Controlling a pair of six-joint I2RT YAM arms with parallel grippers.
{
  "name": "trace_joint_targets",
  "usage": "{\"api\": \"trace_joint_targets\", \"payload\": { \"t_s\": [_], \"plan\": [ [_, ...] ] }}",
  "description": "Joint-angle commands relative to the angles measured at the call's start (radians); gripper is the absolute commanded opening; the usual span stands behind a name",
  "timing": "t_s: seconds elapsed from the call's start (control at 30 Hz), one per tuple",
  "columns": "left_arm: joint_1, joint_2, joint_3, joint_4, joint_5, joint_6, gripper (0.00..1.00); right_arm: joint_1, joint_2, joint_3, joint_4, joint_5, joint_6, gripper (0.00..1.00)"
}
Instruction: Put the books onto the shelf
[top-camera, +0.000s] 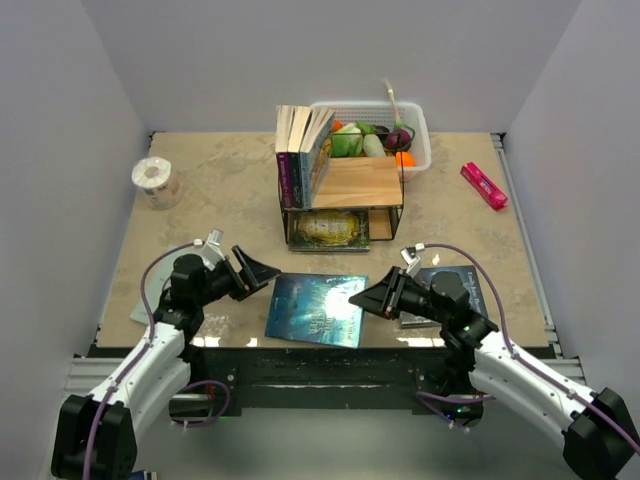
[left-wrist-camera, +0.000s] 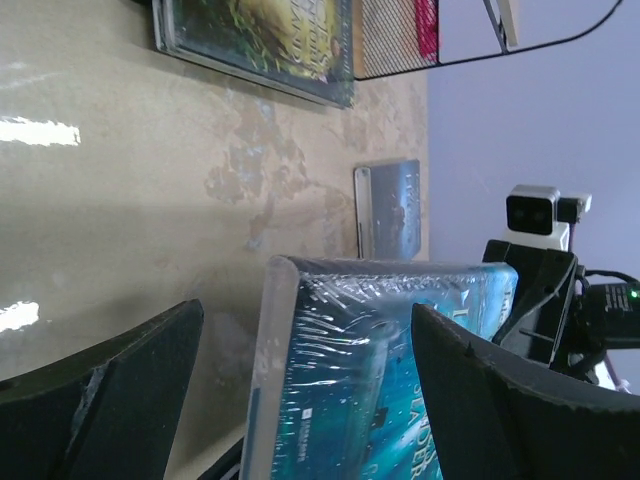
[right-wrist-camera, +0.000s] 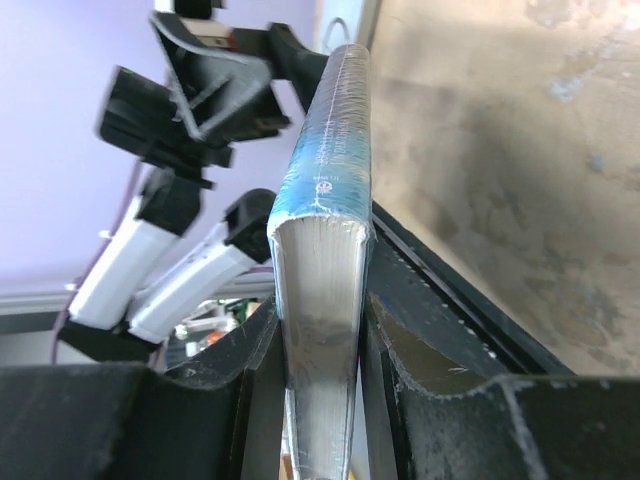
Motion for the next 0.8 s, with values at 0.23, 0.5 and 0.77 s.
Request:
{"api": "trace_joint_targets", "payload": {
  "t_s": [0.23, 0.5, 0.77],
  "plan": [
    [0.019, 0.065, -0.258, 0.718, 0.243, -0.273, 0.90, -0.058, -0.028, -0.034, 0.365, -0.156, 0.191, 0.00],
    [0.019, 0.249, -0.326, 1.149, 0.327, -0.402, 0.88, -0.085, 0.024, -0.043, 0.430, -0.194, 0.197, 0.00],
    [0.015, 0.335, -0.322, 1.229, 0.360, -0.413, 0.85, -0.089, 0.099, 0.004, 0.482, -0.208, 0.175, 0.00]
  ]
}}
